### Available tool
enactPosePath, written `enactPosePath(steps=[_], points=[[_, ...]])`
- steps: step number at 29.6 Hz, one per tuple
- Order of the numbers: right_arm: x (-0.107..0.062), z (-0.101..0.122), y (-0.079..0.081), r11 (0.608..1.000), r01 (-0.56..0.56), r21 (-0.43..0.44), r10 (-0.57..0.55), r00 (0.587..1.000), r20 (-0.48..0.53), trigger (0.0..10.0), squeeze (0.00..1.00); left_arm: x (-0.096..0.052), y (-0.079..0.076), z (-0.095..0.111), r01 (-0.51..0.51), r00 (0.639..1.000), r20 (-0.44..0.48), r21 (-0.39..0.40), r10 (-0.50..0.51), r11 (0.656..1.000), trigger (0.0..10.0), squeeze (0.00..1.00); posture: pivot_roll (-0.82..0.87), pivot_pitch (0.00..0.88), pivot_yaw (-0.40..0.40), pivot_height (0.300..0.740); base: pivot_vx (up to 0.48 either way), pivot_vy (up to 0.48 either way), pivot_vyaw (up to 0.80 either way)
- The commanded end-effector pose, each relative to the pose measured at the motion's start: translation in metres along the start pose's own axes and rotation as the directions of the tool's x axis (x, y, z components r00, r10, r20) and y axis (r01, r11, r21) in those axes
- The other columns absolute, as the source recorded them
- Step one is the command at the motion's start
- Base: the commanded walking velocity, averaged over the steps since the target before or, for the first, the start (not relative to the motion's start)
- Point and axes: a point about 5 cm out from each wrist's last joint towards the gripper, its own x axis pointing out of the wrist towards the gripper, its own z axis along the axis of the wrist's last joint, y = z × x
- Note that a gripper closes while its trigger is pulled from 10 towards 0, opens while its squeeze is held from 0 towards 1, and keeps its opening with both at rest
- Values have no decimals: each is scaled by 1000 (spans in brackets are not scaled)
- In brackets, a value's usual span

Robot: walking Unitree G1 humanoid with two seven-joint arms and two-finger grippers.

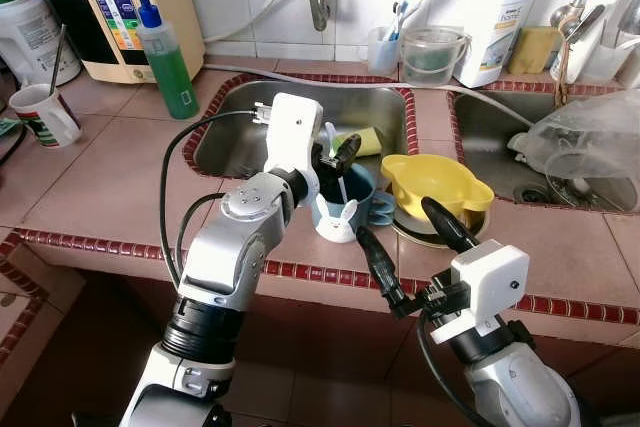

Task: Kitchen organization

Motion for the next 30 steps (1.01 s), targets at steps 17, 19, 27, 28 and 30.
enactPosePath(steps=[17, 19, 27, 28, 30], points=[[1, 4, 1, 1000, 10, -8, -10, 1000, 12, 10000, 0, 9, -5, -2, 31, 998, -65, 110, -24, 993, 10000, 0, -248, 86, 92, 711, 0, 0, 0], [1, 4, 1, 1000, 10, -8, -9, 1000, 12, 10000, 0, 8, -6, 0, 58, 997, -55, 80, -54, 995, 4000, 0, -247, 85, 93, 711, 0, 0, 0], [1, 4, 1, 1000, 11, -7, -11, 1000, 12, 10000, 0, 6, -5, 5, 64, 998, -23, 66, -62, 996, 0, 0, -245, 83, 95, 711, 0, 0, 0], [2, 3, 1, 1000, 12, -9, -12, 1000, 11, 10000, 0, 6, -6, 6, 75, 997, -17, 59, -74, 995, 0, 0, -244, 83, 95, 711, 0, 0, 0], [2, 3, 1, 1000, 12, -8, -12, 1000, 10, 10000, 0, 6, -5, 5, 70, 997, -18, 61, -69, 996, 0, 0, -244, 84, 95, 711, 0, 0, 0]])
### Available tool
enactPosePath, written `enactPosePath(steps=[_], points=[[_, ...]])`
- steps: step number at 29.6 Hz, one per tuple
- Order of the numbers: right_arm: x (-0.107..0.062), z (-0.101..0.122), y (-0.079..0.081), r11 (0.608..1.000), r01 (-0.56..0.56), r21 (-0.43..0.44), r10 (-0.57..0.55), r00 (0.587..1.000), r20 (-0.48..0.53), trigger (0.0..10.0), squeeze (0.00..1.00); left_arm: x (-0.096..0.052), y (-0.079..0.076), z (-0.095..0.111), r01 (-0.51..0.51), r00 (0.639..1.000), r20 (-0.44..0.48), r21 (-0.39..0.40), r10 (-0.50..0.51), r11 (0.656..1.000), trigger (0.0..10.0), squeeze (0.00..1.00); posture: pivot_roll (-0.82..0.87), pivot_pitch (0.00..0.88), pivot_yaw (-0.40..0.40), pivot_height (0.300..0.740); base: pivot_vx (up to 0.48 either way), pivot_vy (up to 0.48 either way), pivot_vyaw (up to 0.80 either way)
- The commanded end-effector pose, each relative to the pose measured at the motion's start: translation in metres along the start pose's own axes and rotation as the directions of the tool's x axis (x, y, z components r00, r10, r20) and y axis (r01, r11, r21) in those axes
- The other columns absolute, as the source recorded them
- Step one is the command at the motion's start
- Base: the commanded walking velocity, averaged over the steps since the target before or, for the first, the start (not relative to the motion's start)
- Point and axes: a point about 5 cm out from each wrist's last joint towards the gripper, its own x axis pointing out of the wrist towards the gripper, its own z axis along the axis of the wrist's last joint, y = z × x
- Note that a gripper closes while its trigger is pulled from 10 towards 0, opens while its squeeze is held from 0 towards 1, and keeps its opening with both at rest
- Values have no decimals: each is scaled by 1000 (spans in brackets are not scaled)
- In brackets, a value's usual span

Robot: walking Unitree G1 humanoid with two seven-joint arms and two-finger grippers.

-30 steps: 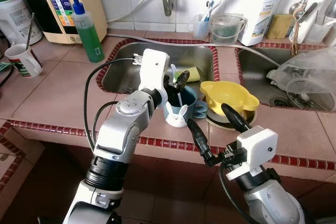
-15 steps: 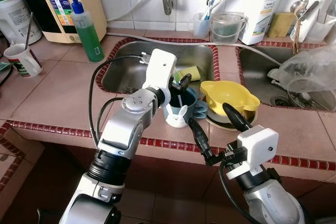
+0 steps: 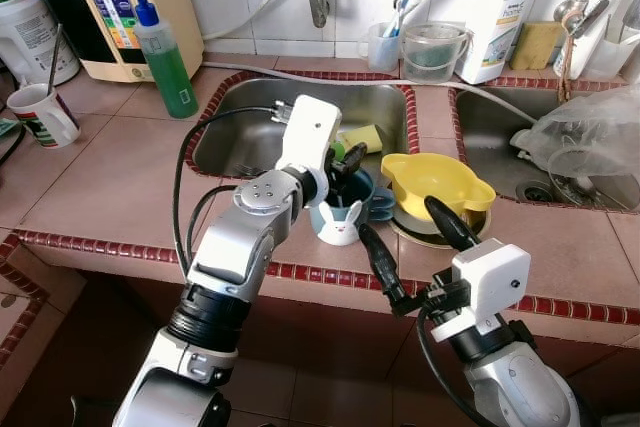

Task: Kitchen organization

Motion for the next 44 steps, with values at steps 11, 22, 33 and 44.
enactPosePath(steps=[11, 22, 33, 44], points=[[2, 2, 2, 1000, -6, -5, 6, 1000, 13, 10000, 0, -1, 3, 8, 4, 999, 34, 5, -4, 1000, 0, 0, -243, 80, 99, 711, 0, 0, 0], [2, 2, 2, 1000, -3, -3, 3, 1000, 14, 10000, 0, 0, 3, 7, 2, 1000, 27, 10, -2, 1000, 0, 0, -246, 84, 99, 711, 0, 0, 0], [3, 2, 2, 1000, -5, -6, 5, 1000, 13, 10000, 0, -1, 5, 10, 8, 999, 37, 13, -8, 1000, 2078, 0, -244, 80, 100, 711, 0, 0, 0], [3, 1, 3, 1000, -11, -4, 11, 1000, 13, 10000, 0, -1, 16, 30, 38, 996, 83, 12, -38, 999, 10000, 0, -240, 68, 94, 711, 0, 0, 0]])
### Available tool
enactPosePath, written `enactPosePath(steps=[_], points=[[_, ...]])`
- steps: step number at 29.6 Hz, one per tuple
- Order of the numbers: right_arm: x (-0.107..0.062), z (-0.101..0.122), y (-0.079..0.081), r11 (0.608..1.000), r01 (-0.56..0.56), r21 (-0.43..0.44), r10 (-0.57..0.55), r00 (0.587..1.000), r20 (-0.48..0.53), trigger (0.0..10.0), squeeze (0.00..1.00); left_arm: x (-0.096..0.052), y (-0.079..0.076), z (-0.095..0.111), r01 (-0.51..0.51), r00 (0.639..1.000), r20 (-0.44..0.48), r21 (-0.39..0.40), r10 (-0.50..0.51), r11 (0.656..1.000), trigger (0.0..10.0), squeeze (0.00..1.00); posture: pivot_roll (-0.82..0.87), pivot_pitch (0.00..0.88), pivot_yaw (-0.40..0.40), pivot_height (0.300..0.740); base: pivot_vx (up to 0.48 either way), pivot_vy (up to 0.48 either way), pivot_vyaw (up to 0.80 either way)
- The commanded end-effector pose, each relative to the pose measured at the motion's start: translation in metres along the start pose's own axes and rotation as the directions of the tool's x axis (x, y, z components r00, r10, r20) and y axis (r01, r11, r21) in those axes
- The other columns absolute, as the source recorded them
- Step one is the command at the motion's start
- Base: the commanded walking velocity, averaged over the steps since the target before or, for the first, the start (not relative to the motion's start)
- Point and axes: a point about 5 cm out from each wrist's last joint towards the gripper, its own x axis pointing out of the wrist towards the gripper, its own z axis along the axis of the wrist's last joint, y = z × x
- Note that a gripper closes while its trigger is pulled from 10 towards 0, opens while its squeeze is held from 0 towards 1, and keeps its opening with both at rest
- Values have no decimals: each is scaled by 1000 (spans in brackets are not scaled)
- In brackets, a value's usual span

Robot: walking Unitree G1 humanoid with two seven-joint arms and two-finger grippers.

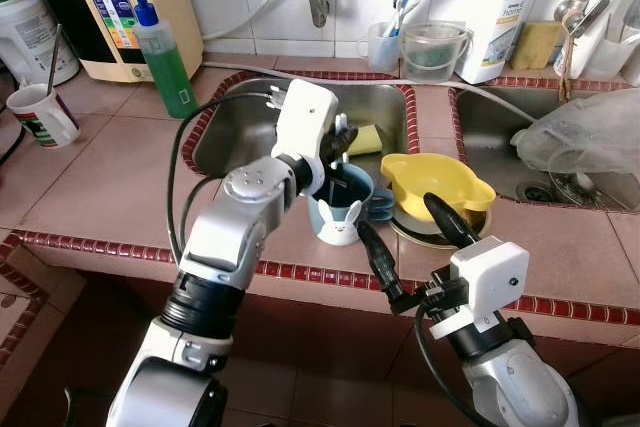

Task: Kitchen organization

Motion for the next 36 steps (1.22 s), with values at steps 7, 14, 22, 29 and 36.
enactPosePath(steps=[7, 14, 22, 29, 36], points=[[1, -2, 3, 1000, -17, 4, 17, 1000, 2, 10000, 0, 0, 6, 16, 30, 999, 35, 12, -30, 999, 10000, 0, -236, 58, 92, 711, 0, 0, 0], [2, -3, 4, 1000, -26, 6, 26, 1000, 2, 10000, 0, 1, 10, 29, 74, 995, 72, 12, -74, 997, 10000, 0, -236, 49, 90, 711, 0, 0, 0], [3, -5, 3, 1000, -29, 4, 29, 1000, 1, 10000, 0, 1, 18, 53, 81, 987, 140, 23, -83, 996, 10000, 0, -237, 39, 87, 711, 0, 0, 0], [4, -6, 3, 1000, -29, 6, 29, 1000, 0, 10000, 0, 1, 22, 65, 86, 981, 171, 42, -92, 995, 10000, 0, -235, 39, 85, 711, 0, 0, 0], [5, -6, 3, 1000, -29, 4, 29, 1000, 2, 10000, 0, 0, 25, 82, 99, 969, 221, 56, -109, 994, 10000, 0, -236, 38, 83, 711, 0, 0, 0]])
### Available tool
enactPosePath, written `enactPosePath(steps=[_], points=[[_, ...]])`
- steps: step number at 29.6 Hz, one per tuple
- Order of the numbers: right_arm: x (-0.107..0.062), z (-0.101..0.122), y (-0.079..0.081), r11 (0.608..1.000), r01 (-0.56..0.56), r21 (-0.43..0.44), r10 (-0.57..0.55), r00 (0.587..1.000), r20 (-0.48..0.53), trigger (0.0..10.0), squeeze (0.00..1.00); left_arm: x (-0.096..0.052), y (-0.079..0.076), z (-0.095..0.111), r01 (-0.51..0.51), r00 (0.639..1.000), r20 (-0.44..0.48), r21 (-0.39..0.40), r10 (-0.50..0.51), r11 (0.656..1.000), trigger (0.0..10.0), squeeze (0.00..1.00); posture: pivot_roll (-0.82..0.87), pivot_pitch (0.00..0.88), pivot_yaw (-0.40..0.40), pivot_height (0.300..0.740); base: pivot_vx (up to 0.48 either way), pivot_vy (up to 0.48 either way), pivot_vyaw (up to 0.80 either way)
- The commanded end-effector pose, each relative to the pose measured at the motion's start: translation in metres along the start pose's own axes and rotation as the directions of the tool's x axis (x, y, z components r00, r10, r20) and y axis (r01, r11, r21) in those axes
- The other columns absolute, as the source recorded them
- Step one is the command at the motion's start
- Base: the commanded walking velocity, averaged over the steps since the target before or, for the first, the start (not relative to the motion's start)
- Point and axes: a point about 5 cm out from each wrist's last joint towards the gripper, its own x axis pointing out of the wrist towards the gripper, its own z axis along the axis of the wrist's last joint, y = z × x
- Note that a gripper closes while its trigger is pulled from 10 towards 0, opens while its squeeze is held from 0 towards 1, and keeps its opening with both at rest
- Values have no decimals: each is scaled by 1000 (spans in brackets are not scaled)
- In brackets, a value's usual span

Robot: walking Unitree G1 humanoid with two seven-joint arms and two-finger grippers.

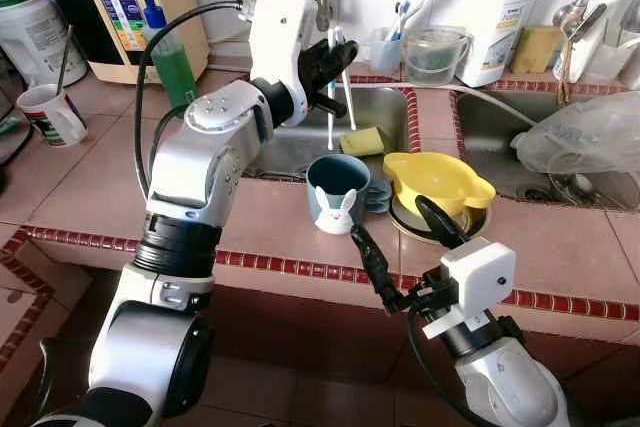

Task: Kitchen organization

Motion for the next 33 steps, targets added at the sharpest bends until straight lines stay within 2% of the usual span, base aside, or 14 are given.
enactPosePath(steps=[1, 10, 13, 15, 18, 23, 28, 33], points=[[1, 2, 1, 1000, -10, -1, 10, 1000, 13, 10000, 0, 1, 3, 15, 12, 999, 43, 15, -13, 1000, 10000, 0, -236, 39, 82, 711, 0, 0, 0], [3, 2, -1, 1000, -9, -4, 9, 1000, 18, 10000, 0, 2, 11, 29, -1, 996, 93, 36, -3, 999, 10000, 0, -236, 39, 79, 711, 0, 0, 0], [4, 2, -1, 1000, -7, -4, 7, 1000, 21, 10000, 0, 4, 17, 28, -57, 994, 99, 45, 53, 997, 10000, 0, -236, 40, 80, 711, 0, 0, 0], [6, 3, -1, 1000, -3, -2, 3, 1000, 29, 10000, 0, 5, 23, 20, -143, 986, 99, 55, 137, 988, 10000, 0, -235, 44, 80, 711, 0, 0, 0], [7, 5, -1, 1000, 1, 1, -1, 999, 36, 10000, 0, 5, 25, 12, -169, 983, 86, 60, 163, 984, 10000, 0, -235, 46, 80, 711, 0, 0, 0], [7, 7, -2, 998, 29, 47, -31, 999, 38, 10000, 0, 5, 29, -13, -231, 972, 54, 51, 229, 972, 10000, 0, -238, 52, 75, 711, 0, 0, 0], [4, 7, -3, 998, 41, 52, -42, 999, 32, 10000, 0, 8, 30, -39, -246, 969, -11, 38, 247, 968, 10000, 0, -245, 63, 72, 711, 0, 0, 0], [2, 9, -2, 997, 45, 60, -47, 998, 33, 10000, 0, 10, 29, -56, -252, 966, -43, 42, 254, 967, 10000, 0, -258, 77, 75, 711, 0, 0, 0]])
